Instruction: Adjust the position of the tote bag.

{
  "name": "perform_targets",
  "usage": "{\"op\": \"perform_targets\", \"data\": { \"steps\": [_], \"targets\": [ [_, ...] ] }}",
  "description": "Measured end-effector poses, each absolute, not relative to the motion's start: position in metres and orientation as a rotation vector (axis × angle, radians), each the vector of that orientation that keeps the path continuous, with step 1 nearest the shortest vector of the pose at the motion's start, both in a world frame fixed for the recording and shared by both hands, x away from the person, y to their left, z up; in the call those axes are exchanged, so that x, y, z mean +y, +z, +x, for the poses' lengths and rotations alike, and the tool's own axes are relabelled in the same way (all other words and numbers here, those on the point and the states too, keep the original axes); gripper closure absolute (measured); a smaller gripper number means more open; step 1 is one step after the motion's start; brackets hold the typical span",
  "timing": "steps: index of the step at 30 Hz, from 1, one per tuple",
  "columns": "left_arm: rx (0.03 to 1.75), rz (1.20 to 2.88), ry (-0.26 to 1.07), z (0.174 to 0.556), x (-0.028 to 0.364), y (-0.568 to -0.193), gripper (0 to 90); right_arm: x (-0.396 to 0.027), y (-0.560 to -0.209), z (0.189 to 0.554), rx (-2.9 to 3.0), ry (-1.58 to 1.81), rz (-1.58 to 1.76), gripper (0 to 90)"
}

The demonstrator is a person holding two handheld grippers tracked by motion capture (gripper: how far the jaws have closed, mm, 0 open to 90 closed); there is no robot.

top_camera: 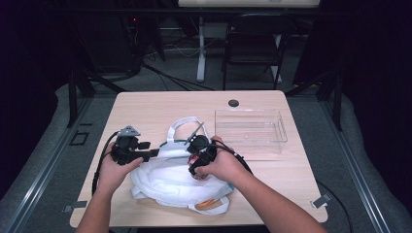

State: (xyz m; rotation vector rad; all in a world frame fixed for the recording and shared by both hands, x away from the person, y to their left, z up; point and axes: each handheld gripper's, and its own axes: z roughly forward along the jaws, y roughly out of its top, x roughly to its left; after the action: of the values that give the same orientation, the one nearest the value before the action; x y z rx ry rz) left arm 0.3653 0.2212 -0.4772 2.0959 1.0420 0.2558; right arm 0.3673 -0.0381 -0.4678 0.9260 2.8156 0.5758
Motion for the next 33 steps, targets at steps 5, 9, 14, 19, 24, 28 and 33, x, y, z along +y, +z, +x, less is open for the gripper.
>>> {"op": "perform_targets", "data": {
  "steps": [5, 9, 14, 19, 24, 28, 33],
  "targets": [
    [1.039, 2.103, 0.260, 0.366, 0.221, -0.477, 48.5, -0.039, -0.461, 0.366, 2.808, 0.592, 0.930, 25.1],
    [1.039, 2.101, 0.260, 0.366, 0.221, -0.477, 48.5, -0.040, -0.455, 0.366, 2.809, 0.588, 0.927, 25.1],
    [1.039, 2.101, 0.259, 0.366, 0.222, -0.477, 48.5, -0.042, -0.451, 0.365, 2.815, 0.599, 0.935, 25.1],
    [1.039, 2.103, 0.260, 0.366, 0.222, -0.477, 48.5, -0.043, -0.447, 0.364, 2.821, 0.613, 0.941, 25.1],
    [1.040, 2.103, 0.260, 0.366, 0.221, -0.478, 48.5, -0.043, -0.444, 0.363, 2.831, 0.605, 0.925, 25.1],
    [1.040, 2.106, 0.262, 0.366, 0.221, -0.478, 48.5, -0.042, -0.442, 0.360, 2.835, 0.596, 0.907, 25.2],
    [1.042, 2.103, 0.260, 0.366, 0.221, -0.478, 48.5, -0.041, -0.438, 0.357, 2.836, 0.605, 0.900, 25.2]
  ]
}}
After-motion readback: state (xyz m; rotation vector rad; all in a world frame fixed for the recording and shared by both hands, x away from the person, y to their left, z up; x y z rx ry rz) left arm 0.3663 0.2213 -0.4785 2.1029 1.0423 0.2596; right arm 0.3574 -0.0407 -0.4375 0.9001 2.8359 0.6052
